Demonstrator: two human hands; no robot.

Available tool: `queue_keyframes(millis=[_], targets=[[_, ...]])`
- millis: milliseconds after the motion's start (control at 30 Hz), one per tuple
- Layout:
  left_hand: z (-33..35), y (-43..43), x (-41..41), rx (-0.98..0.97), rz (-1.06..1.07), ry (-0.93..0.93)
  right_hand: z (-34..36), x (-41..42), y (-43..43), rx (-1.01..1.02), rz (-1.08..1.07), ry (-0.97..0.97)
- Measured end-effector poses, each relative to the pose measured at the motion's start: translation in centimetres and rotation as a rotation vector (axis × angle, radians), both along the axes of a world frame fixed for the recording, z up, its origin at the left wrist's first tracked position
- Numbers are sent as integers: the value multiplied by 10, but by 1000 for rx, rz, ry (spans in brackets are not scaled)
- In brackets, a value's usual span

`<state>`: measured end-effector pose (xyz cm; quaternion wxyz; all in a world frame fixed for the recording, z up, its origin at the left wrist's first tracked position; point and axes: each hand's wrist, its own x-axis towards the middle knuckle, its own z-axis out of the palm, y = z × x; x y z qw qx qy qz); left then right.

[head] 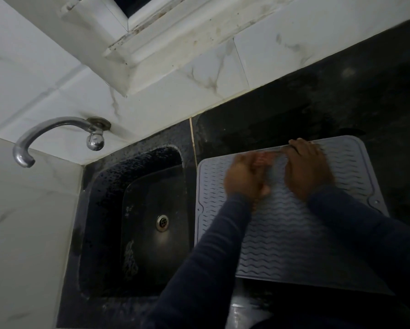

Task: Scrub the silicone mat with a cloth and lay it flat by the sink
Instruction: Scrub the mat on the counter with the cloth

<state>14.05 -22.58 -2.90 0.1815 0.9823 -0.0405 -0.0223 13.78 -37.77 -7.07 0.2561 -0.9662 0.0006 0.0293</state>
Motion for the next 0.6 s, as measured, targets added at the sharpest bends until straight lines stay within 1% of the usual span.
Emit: queue_keyframes(millis=[67,100,167,200,267,333,400,467,500,567,600], targets=[[-3,-32,-5,-19,-97,79,1,0,-2,14,1,6],[-4,-36,-4,-5,-102,102,2,0,-3,26,0,7],[-5,-17,1,19,-62,97,1,-1,-4,40,1,-4],[-5,3,4,17,5,106,0,-1,-3,41,-3,-9],[-5,54,11,6,223,153,0,-2,-2,36,-15,-14],[0,102,20,58,423,176,-1,-1,-2,35,-17,-25],[6,123,25,117,484,169,-1,0,-2,25,-14,-23],[9,111,25,107,453,141,2,0,-1,11,-19,-12],[10,95,23,57,400,109,2,0,0,8,-23,-10],[9,50,16,-40,191,48,3,1,1,-12,-18,-1],[7,25,10,-46,51,36,4,0,1,-23,-15,12]])
